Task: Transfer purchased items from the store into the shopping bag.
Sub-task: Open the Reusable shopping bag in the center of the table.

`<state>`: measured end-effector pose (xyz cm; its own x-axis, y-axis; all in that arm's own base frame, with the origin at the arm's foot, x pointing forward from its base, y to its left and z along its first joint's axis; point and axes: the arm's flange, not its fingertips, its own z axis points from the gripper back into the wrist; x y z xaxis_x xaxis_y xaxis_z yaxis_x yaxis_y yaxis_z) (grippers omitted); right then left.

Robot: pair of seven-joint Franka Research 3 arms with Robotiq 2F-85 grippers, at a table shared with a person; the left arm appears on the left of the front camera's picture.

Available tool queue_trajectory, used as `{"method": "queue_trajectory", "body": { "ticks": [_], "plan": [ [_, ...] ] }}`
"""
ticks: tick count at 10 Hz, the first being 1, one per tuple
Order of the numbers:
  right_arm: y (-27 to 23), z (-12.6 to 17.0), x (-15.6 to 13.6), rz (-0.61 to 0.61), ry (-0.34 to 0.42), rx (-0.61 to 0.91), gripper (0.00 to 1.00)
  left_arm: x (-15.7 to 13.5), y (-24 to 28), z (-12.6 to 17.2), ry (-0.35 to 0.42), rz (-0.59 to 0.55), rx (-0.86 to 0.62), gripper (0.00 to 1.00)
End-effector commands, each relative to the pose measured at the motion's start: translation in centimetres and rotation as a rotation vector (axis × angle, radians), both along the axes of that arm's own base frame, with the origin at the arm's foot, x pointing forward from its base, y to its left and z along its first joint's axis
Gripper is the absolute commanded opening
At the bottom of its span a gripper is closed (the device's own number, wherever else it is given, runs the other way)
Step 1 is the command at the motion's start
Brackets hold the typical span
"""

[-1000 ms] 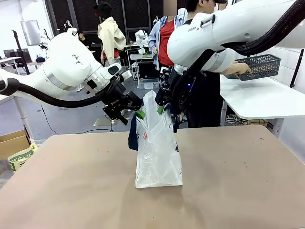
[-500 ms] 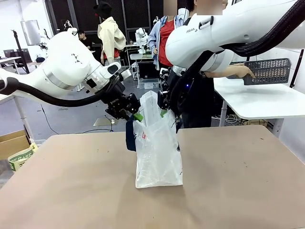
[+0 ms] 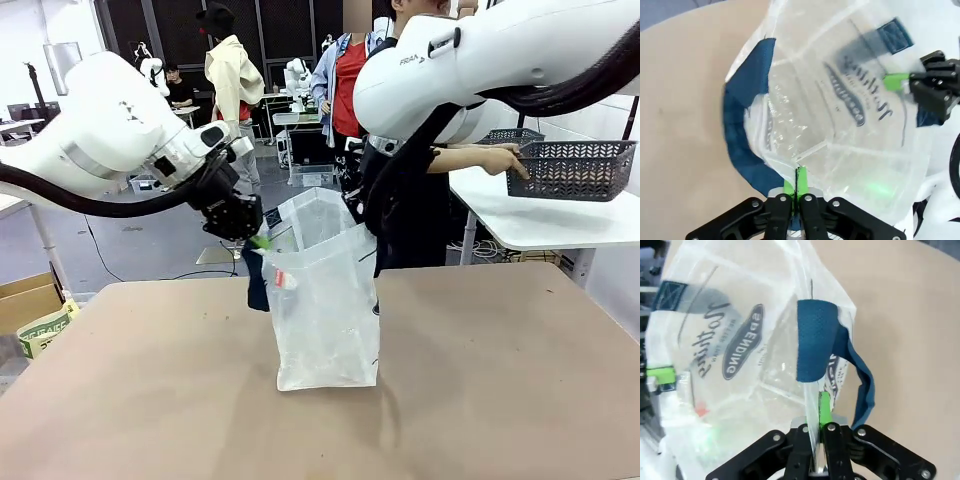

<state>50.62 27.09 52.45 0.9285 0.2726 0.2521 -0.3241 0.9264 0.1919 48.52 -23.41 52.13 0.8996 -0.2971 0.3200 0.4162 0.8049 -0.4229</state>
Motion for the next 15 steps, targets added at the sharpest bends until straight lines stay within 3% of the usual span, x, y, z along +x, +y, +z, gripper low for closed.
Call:
{"method": "queue_trajectory", "body": {
  "ticks": [1, 4, 6, 9, 10, 12, 14, 15],
  "plan": [
    [-1.3, -0.1, -1.5, -0.098, -0.006, -0.075, 0.0, -0.9, 1.9, 0.1, 0.031, -0.026, 0.086, 0.0],
    [-2.7, 0.3, -2.3, -0.176, -0.034, -0.151, 0.0, -1.2, 3.6, 0.4, 0.094, -0.104, 0.196, 0.0],
    [-3.3, 0.6, -2.2, -0.212, -0.071, -0.177, 0.0, -0.4, 4.2, 0.8, 0.041, -0.115, 0.26, 0.0],
    [-3.1, 0.5, -1.3, -0.154, -0.052, -0.18, 0.0, 2.0, 3.1, 1.1, -0.006, -0.228, 0.316, 0.0],
    [-3.0, 0.5, -1.2, -0.178, -0.005, -0.129, 0.0, 0.0, 2.9, 1.4, 0.022, -0.132, 0.239, 0.0],
    [-2.2, 0.5, -2.0, -0.163, -0.049, -0.136, 0.0, 0.0, 2.9, 1.4, 0.022, -0.132, 0.239, 0.0],
    [-2.1, 0.0, -1.5, -0.133, -0.046, -0.14, 0.0, 0.9, 2.3, 1.3, -0.01, -0.248, 0.208, 0.0],
    [-2.1, -0.2, -0.7, -0.116, -0.036, -0.157, 0.0, 1.4, 1.8, 1.5, 0.023, -0.288, 0.189, 0.0]
  ]
}}
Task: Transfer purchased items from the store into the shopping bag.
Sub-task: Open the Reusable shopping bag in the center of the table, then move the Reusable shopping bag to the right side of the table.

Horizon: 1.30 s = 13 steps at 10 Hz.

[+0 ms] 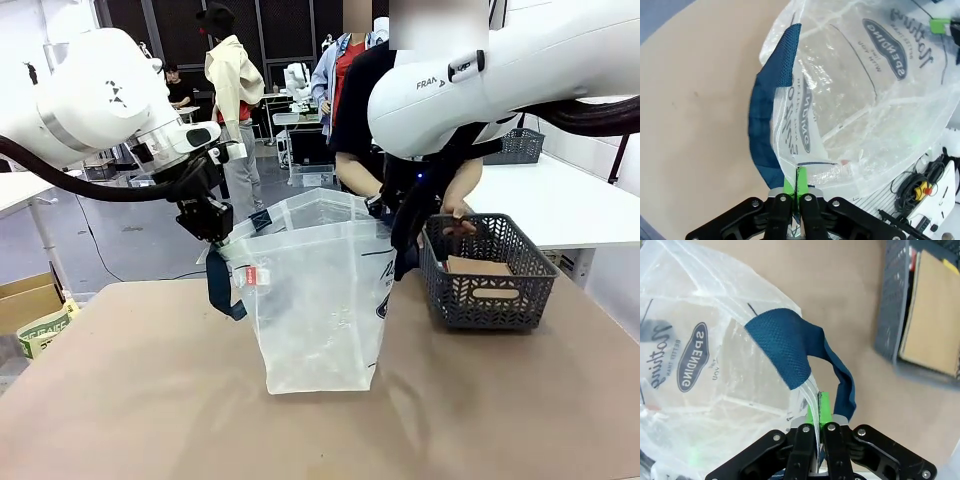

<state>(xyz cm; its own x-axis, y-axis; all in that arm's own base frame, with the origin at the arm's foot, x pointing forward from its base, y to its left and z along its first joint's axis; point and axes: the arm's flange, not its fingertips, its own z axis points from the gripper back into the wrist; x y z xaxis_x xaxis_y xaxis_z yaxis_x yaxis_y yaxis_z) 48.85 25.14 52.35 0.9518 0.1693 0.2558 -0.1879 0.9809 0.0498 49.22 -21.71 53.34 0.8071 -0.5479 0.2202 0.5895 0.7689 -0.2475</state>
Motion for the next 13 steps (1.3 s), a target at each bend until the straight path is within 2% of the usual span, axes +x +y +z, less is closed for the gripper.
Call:
{"method": "queue_trajectory", "body": {
  "ticks": [1, 4, 5, 6, 13],
  "plan": [
    [0.1, -0.4, 1.4, 0.03, 0.004, -0.038, 0.0, 1.1, -0.2, 0.4, 0.041, -0.088, -0.03, 0.0],
    [0.3, -1.0, 2.2, 0.07, 0.018, -0.038, 0.0, 1.5, -0.7, -0.5, 0.08, -0.137, 0.022, 0.0],
    [0.6, -1.4, 2.7, 0.075, 0.034, -0.046, 0.0, 2.4, -0.6, -1.5, 0.162, -0.12, 0.087, 0.0],
    [0.4, -1.0, 1.5, 0.048, 0.013, -0.011, 0.0, 1.0, -0.9, -0.7, 0.064, -0.105, -0.001, 0.0],
    [0.4, -1.0, 1.5, 0.048, 0.013, -0.011, 0.0, 1.0, -0.9, -0.7, 0.064, -0.105, -0.001, 0.0]
  ]
}}
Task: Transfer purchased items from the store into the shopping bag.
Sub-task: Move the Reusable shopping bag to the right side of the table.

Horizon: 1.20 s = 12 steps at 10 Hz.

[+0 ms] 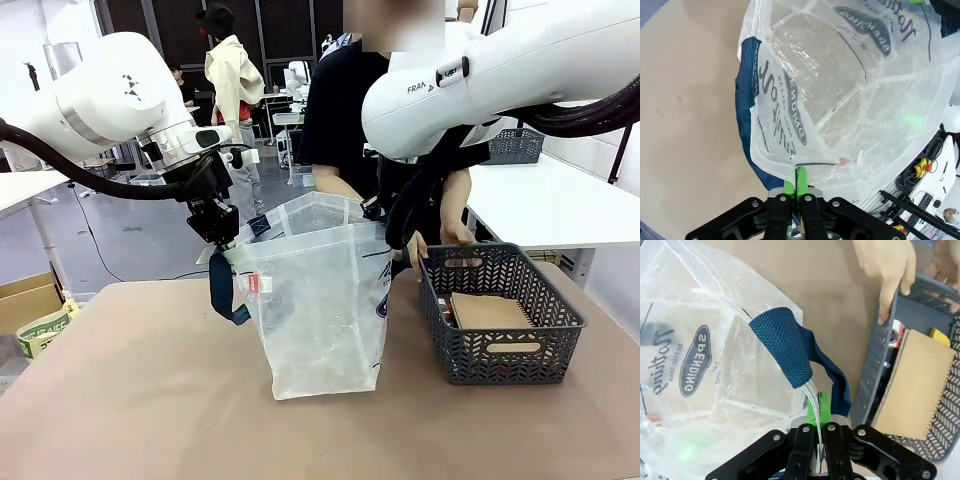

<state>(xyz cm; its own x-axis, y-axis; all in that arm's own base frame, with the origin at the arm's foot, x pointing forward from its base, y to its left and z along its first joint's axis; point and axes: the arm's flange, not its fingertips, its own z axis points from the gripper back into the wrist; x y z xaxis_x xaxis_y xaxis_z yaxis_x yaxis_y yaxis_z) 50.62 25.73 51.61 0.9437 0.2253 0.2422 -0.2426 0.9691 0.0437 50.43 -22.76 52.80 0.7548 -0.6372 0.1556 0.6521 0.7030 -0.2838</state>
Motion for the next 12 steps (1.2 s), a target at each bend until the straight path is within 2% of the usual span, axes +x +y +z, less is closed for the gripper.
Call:
{"method": "queue_trajectory", "body": {
  "ticks": [1, 12],
  "plan": [
    [-0.16, -0.26, -0.25, -0.009, 0.001, -0.002, 0.0, -0.22, 0.16, -0.18, -0.009, 0.006, -0.013, 0.0],
    [-0.16, -0.26, -0.25, -0.009, 0.001, -0.002, 0.0, -0.22, 0.16, -0.18, -0.009, 0.006, -0.013, 0.0]
  ]
}}
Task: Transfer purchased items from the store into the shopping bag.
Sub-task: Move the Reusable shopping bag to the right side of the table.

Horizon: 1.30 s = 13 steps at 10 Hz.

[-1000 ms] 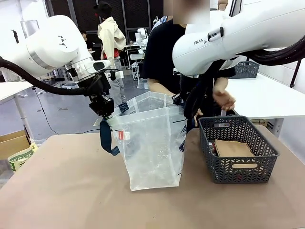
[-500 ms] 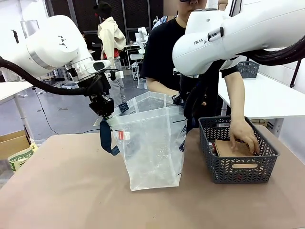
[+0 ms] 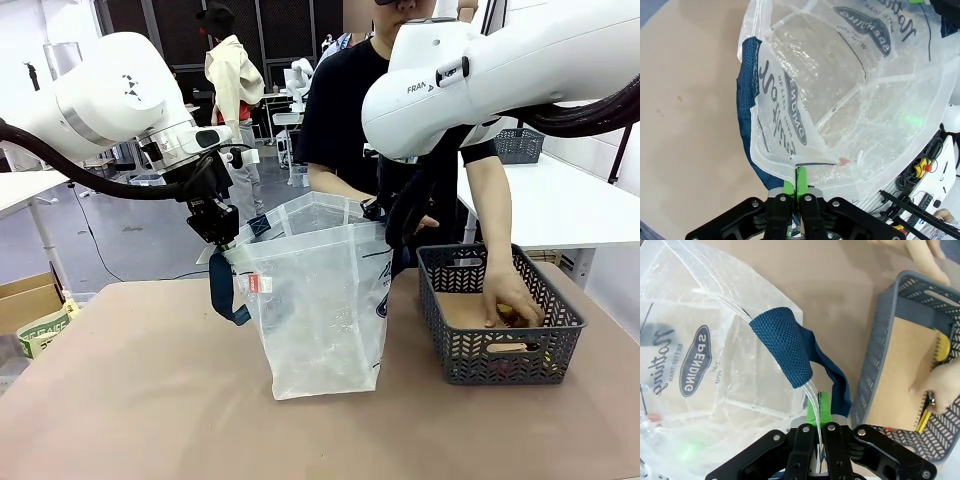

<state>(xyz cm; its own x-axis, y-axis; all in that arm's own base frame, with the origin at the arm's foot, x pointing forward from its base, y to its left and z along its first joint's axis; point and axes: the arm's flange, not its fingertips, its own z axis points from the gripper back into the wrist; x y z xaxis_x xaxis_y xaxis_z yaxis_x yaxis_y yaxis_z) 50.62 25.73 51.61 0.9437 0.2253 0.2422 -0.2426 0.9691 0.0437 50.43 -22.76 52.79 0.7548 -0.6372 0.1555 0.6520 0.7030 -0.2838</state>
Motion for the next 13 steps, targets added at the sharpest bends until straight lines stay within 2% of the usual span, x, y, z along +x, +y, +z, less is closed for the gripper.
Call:
{"method": "queue_trajectory", "body": {
  "ticks": [1, 13],
  "plan": [
    [-0.16, -0.25, -0.25, -0.009, 0.001, -0.002, 0.0, -0.22, 0.16, -0.17, -0.009, 0.006, -0.013, 0.0],
    [-0.16, -0.25, -0.25, -0.009, 0.001, -0.002, 0.0, -0.22, 0.16, -0.17, -0.009, 0.006, -0.013, 0.0]
  ]
}}
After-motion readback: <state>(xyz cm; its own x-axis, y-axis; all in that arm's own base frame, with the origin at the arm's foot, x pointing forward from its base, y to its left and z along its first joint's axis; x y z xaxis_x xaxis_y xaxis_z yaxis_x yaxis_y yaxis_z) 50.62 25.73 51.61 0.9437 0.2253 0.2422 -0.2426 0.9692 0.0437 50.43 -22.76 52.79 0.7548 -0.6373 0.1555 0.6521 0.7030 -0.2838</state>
